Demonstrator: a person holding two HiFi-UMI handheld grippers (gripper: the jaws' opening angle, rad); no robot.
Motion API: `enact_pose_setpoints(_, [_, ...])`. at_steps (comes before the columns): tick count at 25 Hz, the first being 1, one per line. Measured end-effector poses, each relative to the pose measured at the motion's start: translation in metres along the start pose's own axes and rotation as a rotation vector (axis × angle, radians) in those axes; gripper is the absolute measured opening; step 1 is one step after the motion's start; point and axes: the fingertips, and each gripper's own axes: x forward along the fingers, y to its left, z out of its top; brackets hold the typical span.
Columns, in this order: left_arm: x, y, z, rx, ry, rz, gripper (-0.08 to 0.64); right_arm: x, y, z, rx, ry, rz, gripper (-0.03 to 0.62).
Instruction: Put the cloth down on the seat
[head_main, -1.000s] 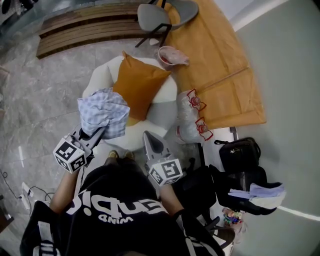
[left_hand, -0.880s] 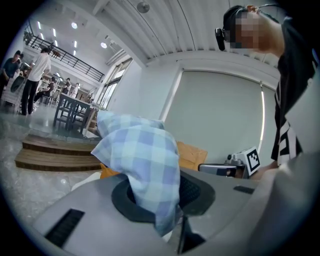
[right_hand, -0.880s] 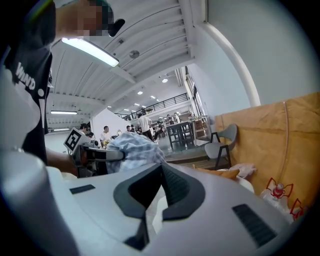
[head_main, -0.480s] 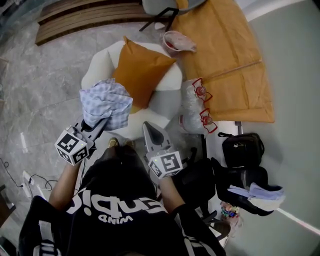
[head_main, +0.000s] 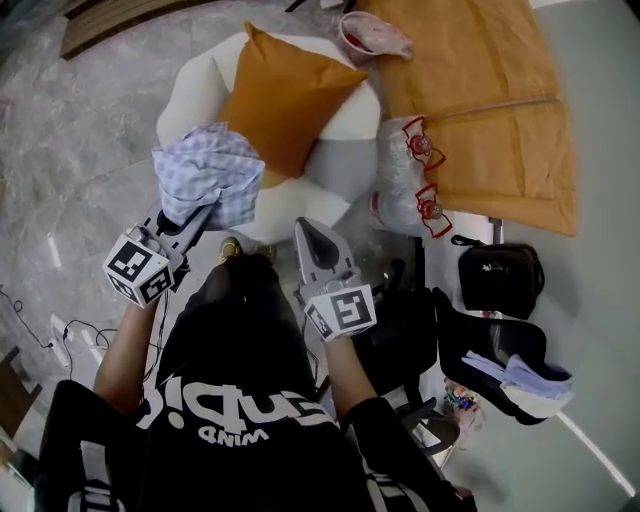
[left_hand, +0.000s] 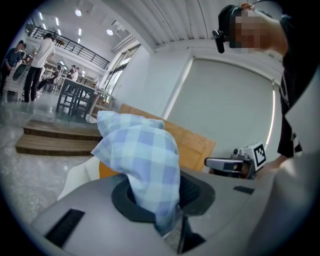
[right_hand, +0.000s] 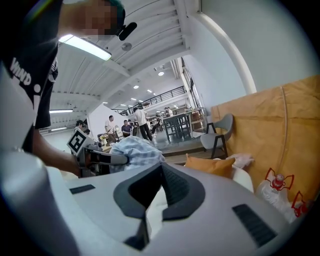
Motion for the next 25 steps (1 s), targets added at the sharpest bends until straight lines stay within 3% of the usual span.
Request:
enact_pose_setpoints(15, [0.019,0.034,-0.071,-0.026,0.037,0.013,0.085,0.011,-0.007,-0.054,0.027,0.037,0.002,0.018])
enact_pose_setpoints(25, [0.050,0.062,-0.149,-0.047,0.101,0.024,0.084,0.020,-0.022,-0.118,0.056,0.062,0.003,0.020])
